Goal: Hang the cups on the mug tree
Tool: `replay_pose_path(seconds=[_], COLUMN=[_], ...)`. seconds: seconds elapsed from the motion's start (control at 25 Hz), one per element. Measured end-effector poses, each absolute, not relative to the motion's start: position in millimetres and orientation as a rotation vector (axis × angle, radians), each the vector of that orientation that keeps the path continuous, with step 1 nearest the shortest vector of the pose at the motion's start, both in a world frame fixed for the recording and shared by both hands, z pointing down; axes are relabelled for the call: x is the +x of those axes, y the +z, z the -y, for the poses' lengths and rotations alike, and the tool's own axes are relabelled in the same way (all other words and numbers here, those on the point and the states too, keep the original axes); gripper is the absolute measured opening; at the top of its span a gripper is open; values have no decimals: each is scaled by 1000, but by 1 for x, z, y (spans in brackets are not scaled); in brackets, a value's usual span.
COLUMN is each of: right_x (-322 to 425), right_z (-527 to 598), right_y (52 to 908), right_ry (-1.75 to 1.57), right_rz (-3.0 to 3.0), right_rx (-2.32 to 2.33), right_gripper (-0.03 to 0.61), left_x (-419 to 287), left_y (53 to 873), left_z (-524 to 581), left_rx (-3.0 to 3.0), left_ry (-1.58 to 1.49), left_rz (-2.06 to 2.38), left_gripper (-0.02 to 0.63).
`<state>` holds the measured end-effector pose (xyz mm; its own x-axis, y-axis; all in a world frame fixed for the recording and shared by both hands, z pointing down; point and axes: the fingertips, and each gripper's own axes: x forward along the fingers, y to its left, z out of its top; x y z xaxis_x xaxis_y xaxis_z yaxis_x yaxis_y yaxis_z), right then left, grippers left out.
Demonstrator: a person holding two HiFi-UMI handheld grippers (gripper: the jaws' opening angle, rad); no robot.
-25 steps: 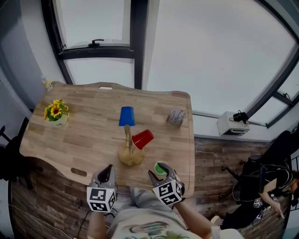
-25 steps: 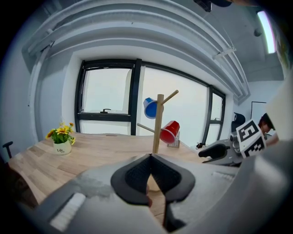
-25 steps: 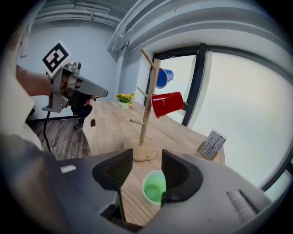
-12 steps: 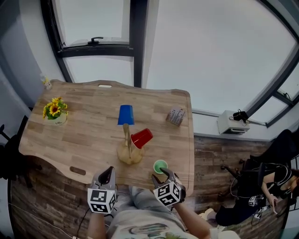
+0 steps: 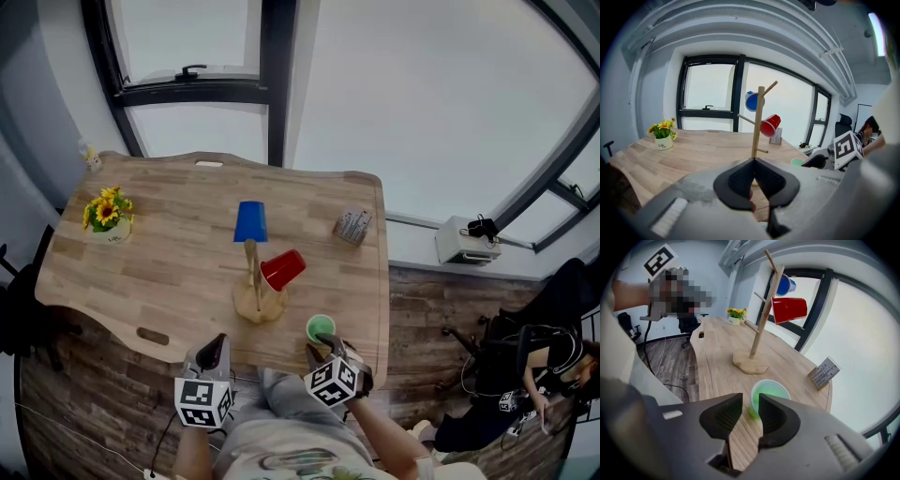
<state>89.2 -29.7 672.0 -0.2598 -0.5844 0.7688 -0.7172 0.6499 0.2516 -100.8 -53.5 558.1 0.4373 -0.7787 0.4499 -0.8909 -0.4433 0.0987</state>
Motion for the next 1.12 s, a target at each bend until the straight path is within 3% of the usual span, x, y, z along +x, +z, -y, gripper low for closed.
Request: replay_pose_path(seconds=[0.4,1.12], right_x=[90,78], right_z=[31,39], right_y=[671,648], right_ry=[185,194], right_rz=[1970,2048], right_rx=[1021,1029], right_gripper=[26,21], left_x=[-102,-112], left_y=[560,561], left_z=[52,51], left_rx=[2368,2351], left_ry=[485,477], left_rz=[1432,1454], left_gripper=[5,5])
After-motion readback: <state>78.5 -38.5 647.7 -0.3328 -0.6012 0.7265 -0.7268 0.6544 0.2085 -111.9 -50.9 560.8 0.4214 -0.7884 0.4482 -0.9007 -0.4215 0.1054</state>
